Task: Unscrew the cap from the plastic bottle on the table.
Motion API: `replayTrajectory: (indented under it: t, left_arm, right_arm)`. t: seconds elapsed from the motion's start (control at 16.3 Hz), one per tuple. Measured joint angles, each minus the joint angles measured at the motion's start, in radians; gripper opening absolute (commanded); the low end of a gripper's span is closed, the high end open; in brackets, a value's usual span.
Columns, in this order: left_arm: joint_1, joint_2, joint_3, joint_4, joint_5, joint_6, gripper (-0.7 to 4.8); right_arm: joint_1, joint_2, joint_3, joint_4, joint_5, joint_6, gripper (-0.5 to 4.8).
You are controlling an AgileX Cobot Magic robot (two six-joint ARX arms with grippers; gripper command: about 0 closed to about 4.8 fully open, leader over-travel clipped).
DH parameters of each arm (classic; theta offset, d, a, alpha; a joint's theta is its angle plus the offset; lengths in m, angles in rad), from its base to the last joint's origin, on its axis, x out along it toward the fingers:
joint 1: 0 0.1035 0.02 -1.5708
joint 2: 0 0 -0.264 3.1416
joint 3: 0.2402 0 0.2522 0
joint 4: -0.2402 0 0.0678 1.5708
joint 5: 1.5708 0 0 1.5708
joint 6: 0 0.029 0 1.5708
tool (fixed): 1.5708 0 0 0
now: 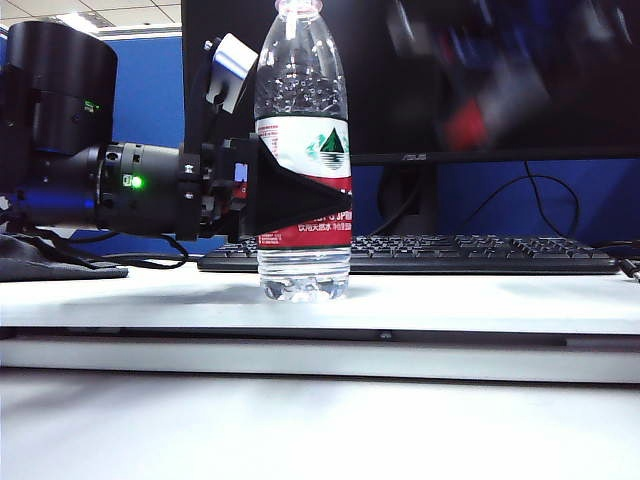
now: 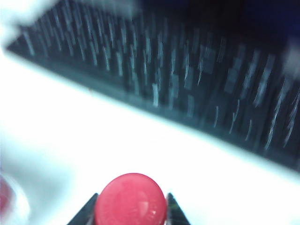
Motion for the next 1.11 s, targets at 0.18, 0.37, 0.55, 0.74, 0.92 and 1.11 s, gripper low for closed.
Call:
replayTrajectory:
  t: [0.18,0.37,0.55,0.74,0.92,1.11]
  left_arm:
    - [0.000,0.000,0.000,0.000,0.000,0.000,2.77]
    - [0.000,0.000,0.000,0.000,-0.006,0.000,2.77]
    - [0.000,0.000,0.000,0.000,-0.008,0.001,2.77]
    - [0.000,0.000,0.000,0.000,-0.016,0.011,2.77]
    - [-0.003,-0.001,0.000,0.001,-0.063,0.026,2.77]
    - [-0.002,-0.001,0.000,0.004,-0.132,0.031,2.77]
  right_arm:
    - [-0.028,0.001,-0.104,0.060,-0.024,0.039,2.09]
    - [-0.058,0.002,-0.109,0.079,-0.057,0.052,2.52]
    - [-0.051,-0.038,-0.098,0.101,-0.080,0.057,2.53]
    - [-0.051,-0.142,-0.050,0.106,-0.080,0.058,2.52]
    - [-0.051,-0.292,0.007,0.109,-0.077,0.052,2.52]
    - [-0.051,-0.413,0.023,0.112,-0.076,0.051,2.53]
